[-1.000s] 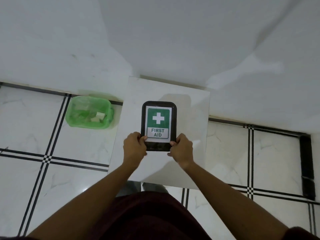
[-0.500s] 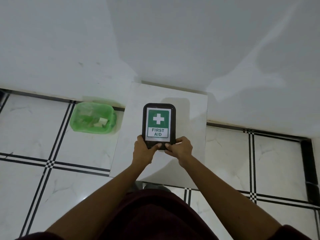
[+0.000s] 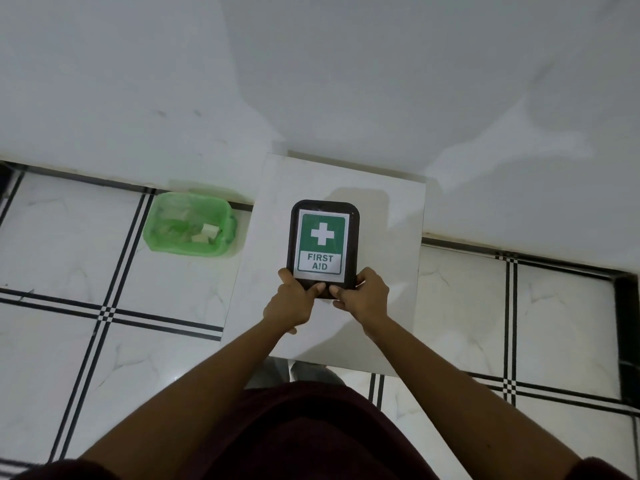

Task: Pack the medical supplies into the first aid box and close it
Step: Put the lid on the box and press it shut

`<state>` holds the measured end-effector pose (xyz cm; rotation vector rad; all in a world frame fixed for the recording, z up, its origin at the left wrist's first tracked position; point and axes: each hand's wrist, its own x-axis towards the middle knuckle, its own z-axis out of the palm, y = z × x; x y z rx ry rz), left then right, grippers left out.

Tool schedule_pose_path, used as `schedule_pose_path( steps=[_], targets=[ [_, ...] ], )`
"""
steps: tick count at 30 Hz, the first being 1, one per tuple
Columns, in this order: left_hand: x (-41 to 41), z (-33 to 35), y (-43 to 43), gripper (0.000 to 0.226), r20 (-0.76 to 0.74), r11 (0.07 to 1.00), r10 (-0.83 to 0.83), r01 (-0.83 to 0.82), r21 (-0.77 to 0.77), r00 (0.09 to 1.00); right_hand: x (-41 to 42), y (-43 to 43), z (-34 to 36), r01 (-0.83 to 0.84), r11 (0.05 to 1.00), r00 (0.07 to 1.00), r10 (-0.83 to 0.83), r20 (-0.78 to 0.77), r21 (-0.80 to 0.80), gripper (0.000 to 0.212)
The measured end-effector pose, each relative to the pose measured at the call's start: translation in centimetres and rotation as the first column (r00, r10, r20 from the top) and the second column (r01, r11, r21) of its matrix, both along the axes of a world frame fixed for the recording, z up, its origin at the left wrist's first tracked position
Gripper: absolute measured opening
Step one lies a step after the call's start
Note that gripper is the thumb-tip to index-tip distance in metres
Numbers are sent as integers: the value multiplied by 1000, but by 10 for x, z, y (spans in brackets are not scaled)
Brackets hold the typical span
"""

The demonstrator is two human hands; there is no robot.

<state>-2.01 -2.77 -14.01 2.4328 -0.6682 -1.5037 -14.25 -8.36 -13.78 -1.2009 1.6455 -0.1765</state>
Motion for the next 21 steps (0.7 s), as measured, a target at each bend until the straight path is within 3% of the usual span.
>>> schedule_pose_path(
  steps=[3, 9, 21],
  targets=[
    [3, 2, -6, 53, -69, 997, -17, 22, 72, 997, -2, -1, 0, -33, 999, 999, 33, 4, 22, 37],
    [4, 4, -12, 52, -63, 993, -33, 40, 113, 997, 1, -5, -4, -55, 998, 998, 56, -37, 4, 38],
    [12, 18, -16, 74, -95, 975, -86, 103, 197, 992, 1, -14, 3, -112, 993, 990, 114, -89, 20, 35]
  ],
)
